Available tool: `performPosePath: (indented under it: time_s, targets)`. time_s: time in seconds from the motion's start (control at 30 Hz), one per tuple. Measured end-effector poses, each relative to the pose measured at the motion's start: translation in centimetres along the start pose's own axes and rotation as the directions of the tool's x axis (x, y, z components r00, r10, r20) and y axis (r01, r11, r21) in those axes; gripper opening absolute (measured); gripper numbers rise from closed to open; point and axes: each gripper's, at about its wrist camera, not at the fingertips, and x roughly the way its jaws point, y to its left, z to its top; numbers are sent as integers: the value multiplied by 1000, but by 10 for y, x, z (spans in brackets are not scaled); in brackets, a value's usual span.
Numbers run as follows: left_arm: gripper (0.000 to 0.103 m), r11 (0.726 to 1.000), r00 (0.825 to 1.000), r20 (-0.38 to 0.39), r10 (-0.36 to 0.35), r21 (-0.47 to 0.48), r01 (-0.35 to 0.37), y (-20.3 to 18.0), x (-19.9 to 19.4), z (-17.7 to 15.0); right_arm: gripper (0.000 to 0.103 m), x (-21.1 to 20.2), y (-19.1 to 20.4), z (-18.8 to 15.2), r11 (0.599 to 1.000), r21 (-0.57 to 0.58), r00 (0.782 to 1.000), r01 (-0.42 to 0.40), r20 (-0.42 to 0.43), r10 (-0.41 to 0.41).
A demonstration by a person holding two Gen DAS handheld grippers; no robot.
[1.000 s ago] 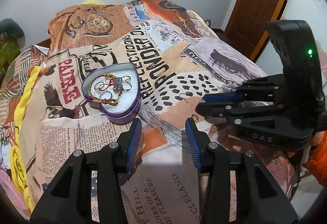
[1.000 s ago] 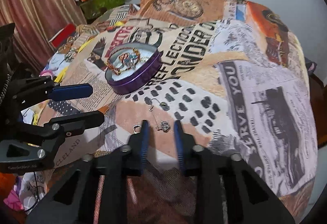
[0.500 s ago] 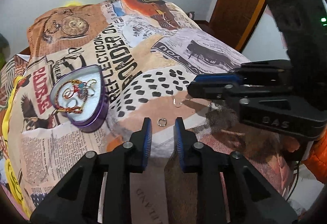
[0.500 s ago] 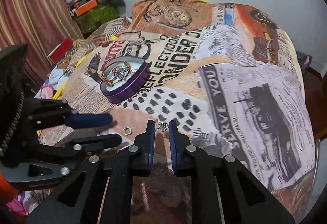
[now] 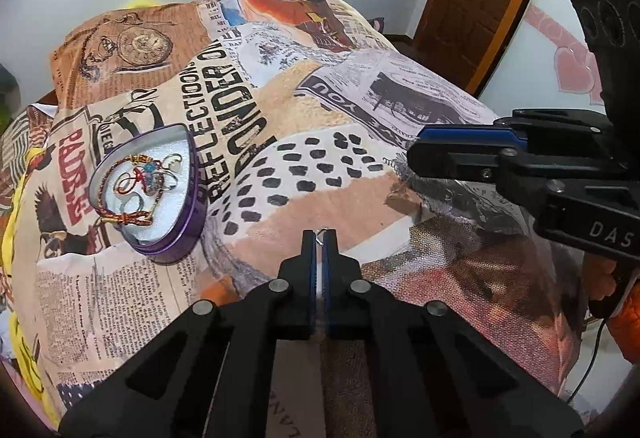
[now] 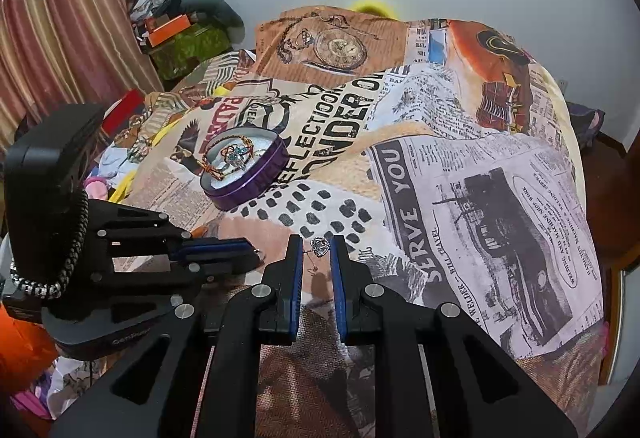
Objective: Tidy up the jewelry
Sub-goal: 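Grasp a small silver ring with the left tool while the right tool grasps a silver earring, then carry the small ring with the left tool while the right tool carries the earring over the tin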
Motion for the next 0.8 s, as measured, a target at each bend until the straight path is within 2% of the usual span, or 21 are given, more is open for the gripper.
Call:
performPosePath:
  time_s: [0.13, 0.23, 0.3, 0.43, 0.63, 0.8]
  targets:
    - [1, 1000, 1000, 22, 4, -17, -4, 6, -9, 1, 12, -3, 1, 3, 1000, -1, 1000, -3, 13, 3]
    - [1, 999, 999, 30, -29, -27, 29, 9, -15, 3, 12, -5, 1, 6, 1000, 2, 1000, -5, 25, 5]
    - [3, 1000, 999, 33, -6, -20, 7, 8, -16, 6, 12, -5, 1, 7, 1000, 6, 1000, -6, 29, 6]
    - [13, 1000, 1000, 15, -7, -9, 7, 4, -11, 9, 12, -5, 1, 6, 1000, 12, 1000, -13, 26, 12]
    - [13, 1000, 999, -32, -11, -4, 10, -2, 8, 9, 12, -7, 2, 4, 1000, 3, 1000, -9, 23, 9]
    - [13, 999, 999, -31, -25, -27, 24, 0, 15, 8, 12, -7, -1, 3, 1000, 10, 1000, -10, 24, 10]
